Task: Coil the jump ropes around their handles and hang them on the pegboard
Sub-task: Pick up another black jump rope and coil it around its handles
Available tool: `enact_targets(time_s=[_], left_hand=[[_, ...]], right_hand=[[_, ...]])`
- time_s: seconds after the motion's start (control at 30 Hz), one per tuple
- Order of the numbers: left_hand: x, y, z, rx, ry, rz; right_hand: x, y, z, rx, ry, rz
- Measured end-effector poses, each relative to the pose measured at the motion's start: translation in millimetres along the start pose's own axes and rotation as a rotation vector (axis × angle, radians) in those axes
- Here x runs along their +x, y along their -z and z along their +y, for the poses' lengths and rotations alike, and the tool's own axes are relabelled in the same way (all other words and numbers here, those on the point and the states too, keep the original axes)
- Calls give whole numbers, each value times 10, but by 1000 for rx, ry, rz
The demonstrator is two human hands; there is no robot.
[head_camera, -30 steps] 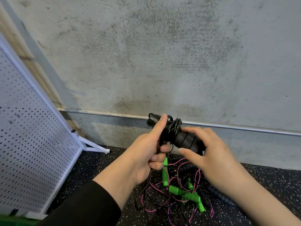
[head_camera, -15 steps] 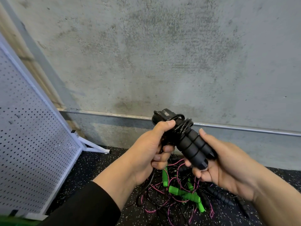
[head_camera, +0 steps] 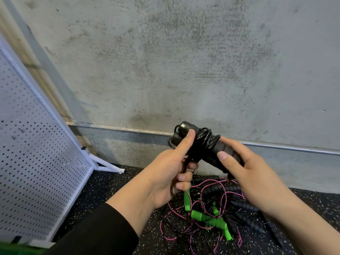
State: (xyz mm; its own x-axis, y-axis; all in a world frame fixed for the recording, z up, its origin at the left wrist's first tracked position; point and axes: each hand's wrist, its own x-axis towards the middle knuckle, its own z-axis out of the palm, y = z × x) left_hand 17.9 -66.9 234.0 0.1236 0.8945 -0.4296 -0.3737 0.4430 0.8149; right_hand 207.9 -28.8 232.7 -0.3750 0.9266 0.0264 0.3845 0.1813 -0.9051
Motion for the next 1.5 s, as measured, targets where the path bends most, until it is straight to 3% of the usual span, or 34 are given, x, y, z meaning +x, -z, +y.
enact_targets(time_s=[0.2, 0.5, 0.63, 0.87, 1.03, 1.1, 1.2, 1.27, 1.4, 1.5], left_hand=[[-8, 32, -23, 60, -41, 62], [-32, -28, -32, 246, -120, 38], [-51, -15, -29, 284, -109, 2], [-27, -48, -16, 148, -83, -44], [1, -81, -13, 7, -110, 81], [-3, -96, -30, 124, -185, 196], [-17, -70, -39, 574, -378, 417], [-26, -64, -45, 742, -500, 493], [-50, -132, -90, 736, -577, 419], [-77, -126, -87, 895, -671, 335]], right_hand=[[-16, 3, 47, -112, 11, -113], [-51, -9, 30, 123, -51, -173], [-58, -5, -19, 421, -108, -231], [-58, -15, -149, 348, -102, -18], [-47, 7, -80, 292, -112, 43], [-41, 3, -74, 265, -113, 47], [-26, -10, -65, 211, -111, 30], [-28, -23, -85, 204, -123, 23], [-36, -38, -144, 265, -170, 57], [-34, -16, -172, 403, -238, 68]])
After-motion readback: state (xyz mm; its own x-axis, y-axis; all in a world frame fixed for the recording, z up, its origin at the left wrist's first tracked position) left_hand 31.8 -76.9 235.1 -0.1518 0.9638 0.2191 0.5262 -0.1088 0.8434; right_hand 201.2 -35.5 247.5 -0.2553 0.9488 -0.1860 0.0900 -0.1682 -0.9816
